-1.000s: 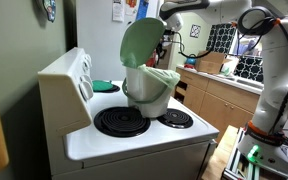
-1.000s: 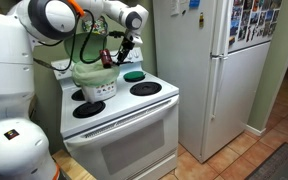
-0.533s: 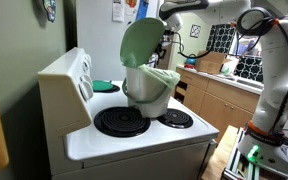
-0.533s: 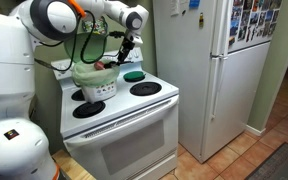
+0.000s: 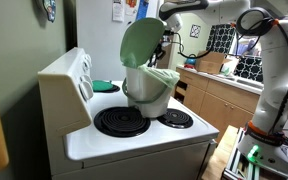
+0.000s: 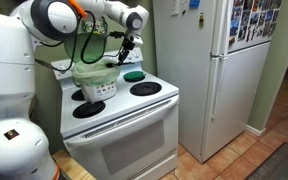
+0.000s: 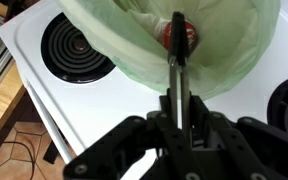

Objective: Use the tongs to pick up the red can and put it in the bin

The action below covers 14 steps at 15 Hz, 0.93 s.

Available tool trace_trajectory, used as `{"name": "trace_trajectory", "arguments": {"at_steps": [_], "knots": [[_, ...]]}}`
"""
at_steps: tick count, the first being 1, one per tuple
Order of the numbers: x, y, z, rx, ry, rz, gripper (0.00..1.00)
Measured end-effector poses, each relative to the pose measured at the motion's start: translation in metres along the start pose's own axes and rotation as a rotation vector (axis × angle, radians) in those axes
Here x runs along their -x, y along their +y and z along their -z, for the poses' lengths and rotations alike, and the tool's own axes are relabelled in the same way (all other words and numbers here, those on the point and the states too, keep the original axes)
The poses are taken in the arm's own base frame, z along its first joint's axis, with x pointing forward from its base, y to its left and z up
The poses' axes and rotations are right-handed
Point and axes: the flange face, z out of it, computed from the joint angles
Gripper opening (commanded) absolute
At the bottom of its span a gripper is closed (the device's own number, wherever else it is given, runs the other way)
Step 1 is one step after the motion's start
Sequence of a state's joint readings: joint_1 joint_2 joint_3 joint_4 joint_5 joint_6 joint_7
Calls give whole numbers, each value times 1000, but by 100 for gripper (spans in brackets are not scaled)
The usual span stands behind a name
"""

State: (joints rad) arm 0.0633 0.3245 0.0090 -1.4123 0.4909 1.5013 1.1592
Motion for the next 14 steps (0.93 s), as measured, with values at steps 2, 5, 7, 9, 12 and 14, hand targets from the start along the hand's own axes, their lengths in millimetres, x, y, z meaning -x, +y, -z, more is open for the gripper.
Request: {"name": "trace_trajectory", "arguments": {"at_steps": [2, 5, 7, 9, 12, 14], "knots": [[0, 1, 3, -5, 1, 13, 6], [1, 8, 13, -9, 4, 83, 6], [2, 16, 24, -9, 3, 144, 6], [0, 26, 32, 2, -7, 205, 6], [-11, 36, 30, 5, -61, 288, 26], [-21, 38, 21, 1, -97, 303, 26]]}}
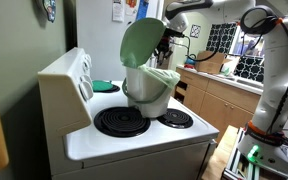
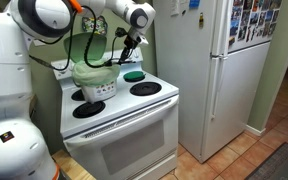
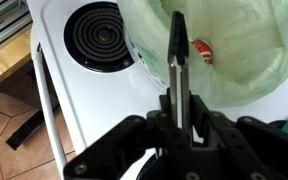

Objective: Use the tongs to pick up the red can and put it in the bin

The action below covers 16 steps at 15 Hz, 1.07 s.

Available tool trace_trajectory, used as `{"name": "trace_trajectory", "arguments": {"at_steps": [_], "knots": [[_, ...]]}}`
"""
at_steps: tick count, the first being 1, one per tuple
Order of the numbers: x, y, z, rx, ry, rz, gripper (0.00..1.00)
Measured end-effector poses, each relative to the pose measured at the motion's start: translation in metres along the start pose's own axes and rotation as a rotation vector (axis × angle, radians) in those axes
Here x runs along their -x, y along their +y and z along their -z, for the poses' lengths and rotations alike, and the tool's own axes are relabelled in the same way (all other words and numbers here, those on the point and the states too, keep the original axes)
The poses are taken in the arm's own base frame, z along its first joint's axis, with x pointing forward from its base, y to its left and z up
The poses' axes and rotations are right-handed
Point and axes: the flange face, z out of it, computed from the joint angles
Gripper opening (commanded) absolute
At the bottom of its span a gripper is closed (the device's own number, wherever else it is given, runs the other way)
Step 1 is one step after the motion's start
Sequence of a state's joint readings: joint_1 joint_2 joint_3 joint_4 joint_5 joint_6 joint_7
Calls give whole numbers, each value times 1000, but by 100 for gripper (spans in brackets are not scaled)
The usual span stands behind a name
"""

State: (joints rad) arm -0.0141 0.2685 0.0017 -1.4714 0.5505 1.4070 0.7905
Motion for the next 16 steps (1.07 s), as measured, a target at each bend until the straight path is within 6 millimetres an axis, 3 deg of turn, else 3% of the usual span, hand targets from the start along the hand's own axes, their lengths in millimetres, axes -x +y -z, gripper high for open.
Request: {"name": "trace_trajectory", "arguments": {"at_steps": [2, 3, 8, 16], "knots": [[-2, 1, -2, -3, -10, 3, 26], [-2, 1, -2, -4, -11, 4, 6], [-9, 8, -8, 45, -37, 5, 6], [-77, 51, -36, 221, -93, -3, 6]]}}
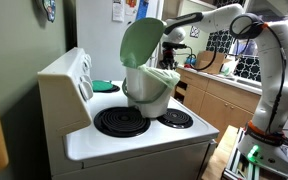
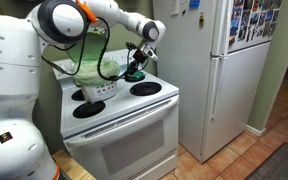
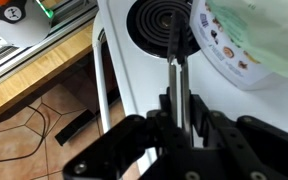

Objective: Use the tongs to pick up the red can and put it in the bin

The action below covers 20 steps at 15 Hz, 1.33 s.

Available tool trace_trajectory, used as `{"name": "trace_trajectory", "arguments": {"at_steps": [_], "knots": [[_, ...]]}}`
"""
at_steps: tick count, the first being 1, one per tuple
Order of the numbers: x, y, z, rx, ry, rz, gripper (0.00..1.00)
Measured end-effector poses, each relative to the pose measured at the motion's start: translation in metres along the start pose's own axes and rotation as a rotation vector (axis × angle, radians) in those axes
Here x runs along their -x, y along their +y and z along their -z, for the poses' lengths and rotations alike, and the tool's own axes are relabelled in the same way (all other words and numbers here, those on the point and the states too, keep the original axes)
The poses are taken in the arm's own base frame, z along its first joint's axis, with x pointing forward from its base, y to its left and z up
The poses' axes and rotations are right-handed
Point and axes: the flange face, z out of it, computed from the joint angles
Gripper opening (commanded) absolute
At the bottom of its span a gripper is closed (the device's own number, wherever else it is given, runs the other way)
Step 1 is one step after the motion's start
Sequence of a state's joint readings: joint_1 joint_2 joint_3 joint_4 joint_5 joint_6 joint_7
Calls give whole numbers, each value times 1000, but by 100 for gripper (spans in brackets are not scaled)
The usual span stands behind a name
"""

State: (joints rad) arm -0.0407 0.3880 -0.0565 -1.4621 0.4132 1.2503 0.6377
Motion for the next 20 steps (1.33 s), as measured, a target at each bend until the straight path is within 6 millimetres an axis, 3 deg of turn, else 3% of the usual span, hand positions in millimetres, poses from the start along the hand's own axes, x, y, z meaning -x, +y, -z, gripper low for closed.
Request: {"name": "trace_trajectory", "arguments": {"at_steps": [4, 8, 12, 20], "knots": [[-42, -9, -11, 90, 85, -22, 6], [-79, -38, -17, 66, 195, 9, 6], [-86, -63, -29, -54, 143, 22, 6], [-115, -63, -59, -53, 61, -38, 6]]}}
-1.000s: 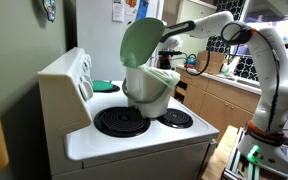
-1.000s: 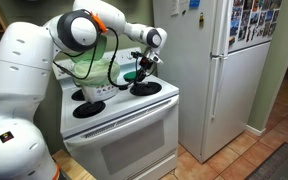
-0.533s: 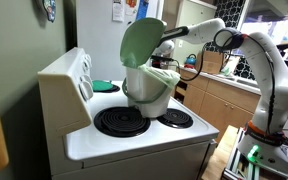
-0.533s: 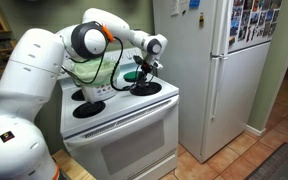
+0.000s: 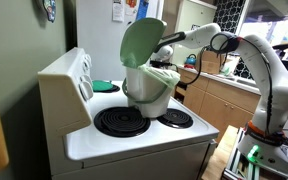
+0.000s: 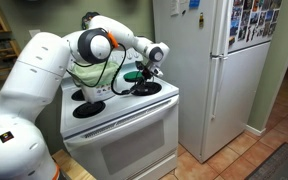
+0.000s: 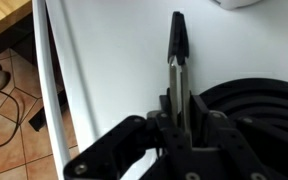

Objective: Use the tongs to pick up the red can and put it in the bin

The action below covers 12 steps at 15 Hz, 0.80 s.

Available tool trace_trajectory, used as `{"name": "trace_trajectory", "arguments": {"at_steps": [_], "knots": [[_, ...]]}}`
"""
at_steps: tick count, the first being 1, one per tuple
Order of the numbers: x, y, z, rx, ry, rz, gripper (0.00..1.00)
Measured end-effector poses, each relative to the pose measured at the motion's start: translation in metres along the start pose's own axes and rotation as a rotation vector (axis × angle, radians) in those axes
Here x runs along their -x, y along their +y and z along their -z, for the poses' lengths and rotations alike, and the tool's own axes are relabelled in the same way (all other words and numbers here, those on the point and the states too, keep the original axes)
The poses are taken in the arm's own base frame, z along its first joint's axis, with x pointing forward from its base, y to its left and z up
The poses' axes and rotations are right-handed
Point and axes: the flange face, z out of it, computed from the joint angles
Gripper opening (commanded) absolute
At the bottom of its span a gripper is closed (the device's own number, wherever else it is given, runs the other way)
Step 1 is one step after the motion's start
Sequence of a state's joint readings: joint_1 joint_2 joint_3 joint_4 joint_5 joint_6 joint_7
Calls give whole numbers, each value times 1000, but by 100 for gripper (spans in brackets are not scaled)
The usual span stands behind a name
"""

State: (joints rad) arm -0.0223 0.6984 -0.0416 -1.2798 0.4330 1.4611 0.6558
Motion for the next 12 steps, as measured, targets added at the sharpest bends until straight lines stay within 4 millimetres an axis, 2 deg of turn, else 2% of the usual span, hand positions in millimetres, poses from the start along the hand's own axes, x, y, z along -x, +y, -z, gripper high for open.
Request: {"name": "trace_trajectory", "arguments": {"at_steps": [2, 3, 4, 5, 7, 9, 12], "knots": [[-6, 0, -6, 5, -6, -20, 6], [-8, -1, -8, 6, -7, -28, 12], [-10, -2, -9, 6, -7, -36, 27], [-11, -2, -10, 7, -7, -42, 51], [-12, -3, -9, 8, -3, -51, 55], [-11, -4, -4, 4, 10, -47, 70], [3, -9, 20, -20, 50, -25, 93]]}}
